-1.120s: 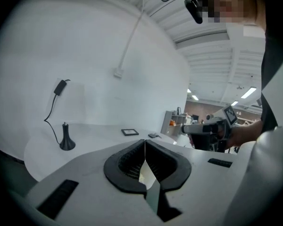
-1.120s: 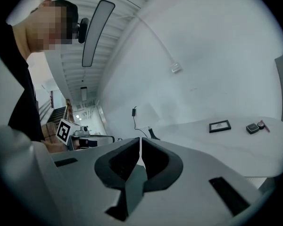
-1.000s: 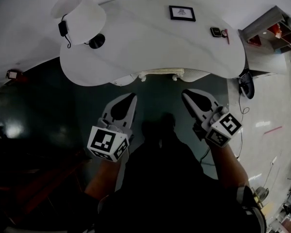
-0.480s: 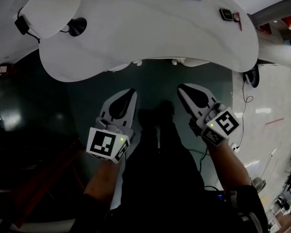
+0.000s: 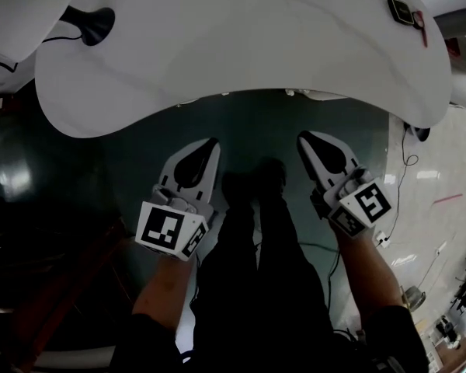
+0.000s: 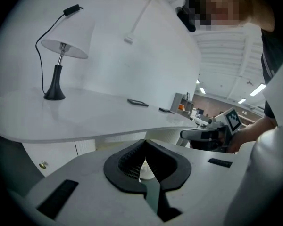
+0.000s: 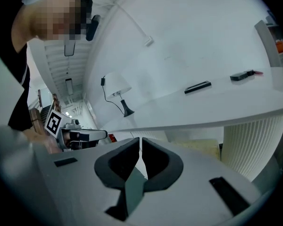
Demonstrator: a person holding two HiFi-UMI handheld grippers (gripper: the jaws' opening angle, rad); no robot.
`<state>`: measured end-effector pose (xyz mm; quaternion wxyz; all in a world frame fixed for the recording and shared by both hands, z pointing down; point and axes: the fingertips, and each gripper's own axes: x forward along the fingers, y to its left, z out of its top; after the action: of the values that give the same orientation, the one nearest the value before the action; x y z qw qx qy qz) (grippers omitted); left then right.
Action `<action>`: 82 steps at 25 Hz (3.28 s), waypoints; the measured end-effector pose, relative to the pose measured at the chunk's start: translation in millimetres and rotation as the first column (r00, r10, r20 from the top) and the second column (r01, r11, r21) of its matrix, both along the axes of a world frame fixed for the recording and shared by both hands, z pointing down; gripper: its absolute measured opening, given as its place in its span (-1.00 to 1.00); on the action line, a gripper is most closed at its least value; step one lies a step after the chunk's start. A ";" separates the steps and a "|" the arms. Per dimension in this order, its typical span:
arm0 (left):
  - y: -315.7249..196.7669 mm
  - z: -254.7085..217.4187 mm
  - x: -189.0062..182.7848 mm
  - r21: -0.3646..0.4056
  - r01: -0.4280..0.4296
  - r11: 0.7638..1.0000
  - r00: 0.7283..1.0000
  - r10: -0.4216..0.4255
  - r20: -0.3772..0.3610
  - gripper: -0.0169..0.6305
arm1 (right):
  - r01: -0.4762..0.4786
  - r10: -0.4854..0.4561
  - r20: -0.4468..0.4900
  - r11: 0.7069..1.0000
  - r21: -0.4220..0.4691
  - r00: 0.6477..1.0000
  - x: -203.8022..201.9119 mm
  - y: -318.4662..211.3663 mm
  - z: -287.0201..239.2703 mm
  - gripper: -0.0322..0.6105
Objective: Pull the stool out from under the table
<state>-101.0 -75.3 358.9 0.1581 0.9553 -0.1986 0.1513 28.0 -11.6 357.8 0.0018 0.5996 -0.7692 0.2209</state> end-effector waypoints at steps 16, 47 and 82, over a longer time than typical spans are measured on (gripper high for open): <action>-78.5 210.0 13.6 0.145 0.038 0.989 0.999 -0.041 0.017 -0.87 | -0.083 0.086 -0.131 0.996 0.027 0.988 71.5 -34.2 204.3 -0.83; -166.3 428.9 58.2 0.118 -0.024 0.993 0.995 0.013 0.095 0.07 | -0.238 0.234 -0.304 0.971 0.024 0.924 185.5 -53.6 405.6 -0.17; -175.7 452.0 82.3 0.083 -0.030 0.996 0.991 0.018 0.133 0.09 | -0.196 0.167 -0.287 0.977 -0.077 0.943 199.2 -87.3 449.0 -0.15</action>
<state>-18.7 -251.0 810.9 0.1020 0.9515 -0.2033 0.2074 227.2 -98.9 806.7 0.1213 0.6922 -0.6900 0.1733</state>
